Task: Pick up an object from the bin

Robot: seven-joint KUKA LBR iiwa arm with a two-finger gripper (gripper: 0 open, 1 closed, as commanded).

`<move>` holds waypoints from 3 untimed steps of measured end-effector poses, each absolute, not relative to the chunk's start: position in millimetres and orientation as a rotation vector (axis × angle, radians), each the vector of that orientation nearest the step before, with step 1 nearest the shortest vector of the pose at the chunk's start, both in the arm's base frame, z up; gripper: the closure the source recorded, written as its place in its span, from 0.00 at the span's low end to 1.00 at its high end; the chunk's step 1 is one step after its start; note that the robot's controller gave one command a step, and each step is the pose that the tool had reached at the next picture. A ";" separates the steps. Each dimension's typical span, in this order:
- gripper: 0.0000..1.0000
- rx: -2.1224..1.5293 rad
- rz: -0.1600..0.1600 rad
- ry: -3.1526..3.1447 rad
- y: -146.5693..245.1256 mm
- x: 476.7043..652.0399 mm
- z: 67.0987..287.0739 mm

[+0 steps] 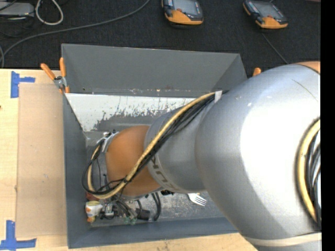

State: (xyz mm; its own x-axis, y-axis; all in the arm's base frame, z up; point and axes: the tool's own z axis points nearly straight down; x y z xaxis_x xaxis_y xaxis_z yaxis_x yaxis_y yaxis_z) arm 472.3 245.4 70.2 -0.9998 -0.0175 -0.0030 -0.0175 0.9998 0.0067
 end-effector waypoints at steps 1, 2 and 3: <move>1.00 -0.026 0.011 3.139 245.2 472.3 70.4; 1.00 -0.022 0.007 3.142 244.0 471.3 86.3; 1.00 -0.018 0.007 3.143 243.5 471.3 99.0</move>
Offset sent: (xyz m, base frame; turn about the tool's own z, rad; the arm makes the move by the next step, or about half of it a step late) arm 0.0001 0.0000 0.0304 0.0005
